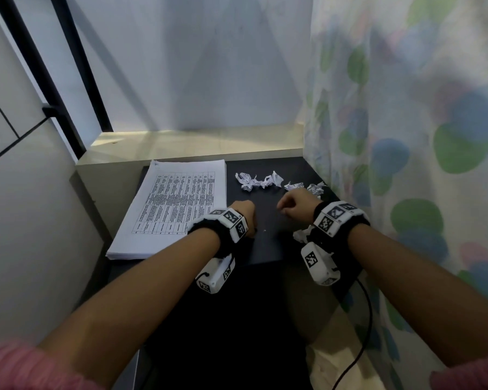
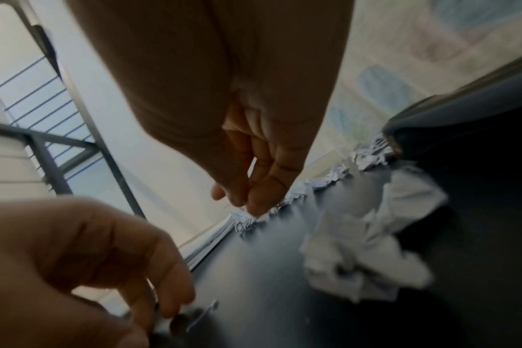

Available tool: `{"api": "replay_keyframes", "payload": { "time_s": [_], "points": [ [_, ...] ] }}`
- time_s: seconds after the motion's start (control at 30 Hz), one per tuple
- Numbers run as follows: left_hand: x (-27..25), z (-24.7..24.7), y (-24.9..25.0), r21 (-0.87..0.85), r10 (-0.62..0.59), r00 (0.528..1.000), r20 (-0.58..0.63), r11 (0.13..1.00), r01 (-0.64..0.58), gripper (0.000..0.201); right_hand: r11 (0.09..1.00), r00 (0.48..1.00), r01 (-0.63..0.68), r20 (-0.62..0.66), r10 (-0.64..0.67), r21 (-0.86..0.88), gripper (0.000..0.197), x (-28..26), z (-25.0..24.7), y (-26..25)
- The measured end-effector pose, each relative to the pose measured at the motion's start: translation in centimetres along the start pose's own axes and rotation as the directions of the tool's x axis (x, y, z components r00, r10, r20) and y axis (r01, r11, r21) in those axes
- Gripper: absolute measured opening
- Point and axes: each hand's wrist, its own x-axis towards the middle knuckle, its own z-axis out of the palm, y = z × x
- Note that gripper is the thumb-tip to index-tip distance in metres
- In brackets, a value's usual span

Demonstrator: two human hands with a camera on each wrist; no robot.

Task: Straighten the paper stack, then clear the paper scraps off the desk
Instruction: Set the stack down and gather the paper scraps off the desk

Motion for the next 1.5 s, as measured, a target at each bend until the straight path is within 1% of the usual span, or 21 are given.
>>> {"api": "replay_keyframes", "payload": {
  "time_s": [0.07, 0.23, 0.4, 0.53, 0.63, 0.67, 0.73, 0.8, 0.87, 0.97, 1.07, 1.17, 1.27, 1.33, 1.4, 1.43, 1.5],
  "points": [
    [0.2, 0.2, 0.5, 0.015, -0.01, 1.0, 0.002, 1.0, 0.01, 0.034, 0.999, 1.0, 0.0, -0.021, 0.001, 0.036, 0.021, -0.3, -0.2, 0.7],
    [0.7, 0.4, 1.7, 0.008, -0.049, 0.998, -0.044, 0.999, 0.05, 0.036, 0.994, 0.999, 0.006, -0.044, -0.001, 0.107, 0.019, -0.8, -0.1, 1.8],
    [1.4, 0.1, 2.6, 0.025, -0.108, 0.994, -0.031, 0.994, 0.109, 0.038, 0.987, 0.997, 0.046, -0.069, -0.036, 0.151, 0.016, -1.0, -0.4, 2.4],
    [1.8, 0.0, 3.0, 0.037, -0.136, 0.99, -0.022, 0.99, 0.137, 0.037, 0.983, 0.997, 0.037, -0.08, -0.023, 0.18, 0.016, -1.0, -0.9, 3.0],
    [1.8, -0.1, 3.7, 0.058, -0.108, 0.993, -0.043, 0.992, 0.111, 0.037, 0.984, 0.996, 0.031, -0.087, -0.016, 0.176, 0.015, -1.3, -0.9, 3.4],
    [1.8, -0.1, 3.9, 0.065, -0.105, 0.993, -0.045, 0.992, 0.108, 0.037, 0.984, 0.996, 0.033, -0.086, -0.018, 0.173, 0.017, -1.4, -0.9, 3.5],
    [1.7, -0.1, 3.8, 0.099, -0.094, 0.995, -0.041, 0.99, 0.098, 0.035, 0.984, 0.996, 0.032, -0.086, -0.017, 0.176, 0.028, -1.6, -0.9, 3.7],
    [1.9, -0.2, 3.4, 0.139, -0.051, 0.997, -0.056, 0.989, 0.058, 0.033, 0.982, 0.996, 0.021, -0.087, -0.005, 0.189, 0.03, -1.6, -0.9, 3.8],
    [1.9, -0.2, 3.2, 0.165, -0.055, 0.998, -0.029, 0.985, 0.059, 0.033, 0.982, 0.996, 0.017, -0.092, 0.0, 0.187, 0.034, -1.7, -1.0, 4.0],
    [1.9, -0.7, 3.5, 0.159, -0.088, 0.995, 0.048, 0.984, 0.079, 0.046, 0.979, 0.996, 0.016, -0.086, 0.002, 0.205, 0.034, -1.6, -1.0, 4.0],
    [2.1, -1.1, 3.7, 0.152, -0.086, 0.995, 0.06, 0.986, 0.076, 0.048, 0.974, 0.996, 0.03, -0.09, -0.01, 0.225, 0.039, -1.5, -0.8, 3.9],
    [2.5, -1.1, 3.5, 0.162, -0.115, 0.989, 0.09, 0.982, 0.1, 0.043, 0.971, 0.996, 0.032, -0.086, -0.012, 0.237, 0.039, -1.5, -0.8, 3.8],
    [2.5, -1.1, 3.6, 0.181, -0.066, 0.997, 0.037, 0.982, 0.058, 0.035, 0.971, 0.996, 0.03, -0.086, -0.01, 0.236, 0.037, -1.5, -0.8, 4.0],
    [2.6, -1.1, 3.8, 0.214, -0.055, 0.998, 0.042, 0.976, 0.045, 0.035, 0.972, 0.996, 0.028, -0.083, -0.009, 0.234, 0.033, -1.5, -0.7, 4.1],
    [2.6, -1.2, 4.4, 0.233, -0.084, 0.994, 0.076, 0.97, 0.064, 0.038, 0.971, 0.997, 0.018, -0.076, 0.0, 0.236, 0.027, -1.6, -0.5, 4.2],
    [2.6, -1.1, 4.7, 0.231, -0.09, 0.993, 0.071, 0.97, 0.072, 0.038, 0.972, 0.997, 0.013, -0.073, 0.004, 0.236, 0.027, -1.6, -0.4, 4.2],
    [2.7, -0.8, 5.0, 0.234, -0.085, 0.995, 0.048, 0.97, 0.072, 0.036, 0.972, 0.997, 0.011, -0.073, 0.007, 0.235, 0.034, -1.6, -0.1, 4.3]
  ]
}}
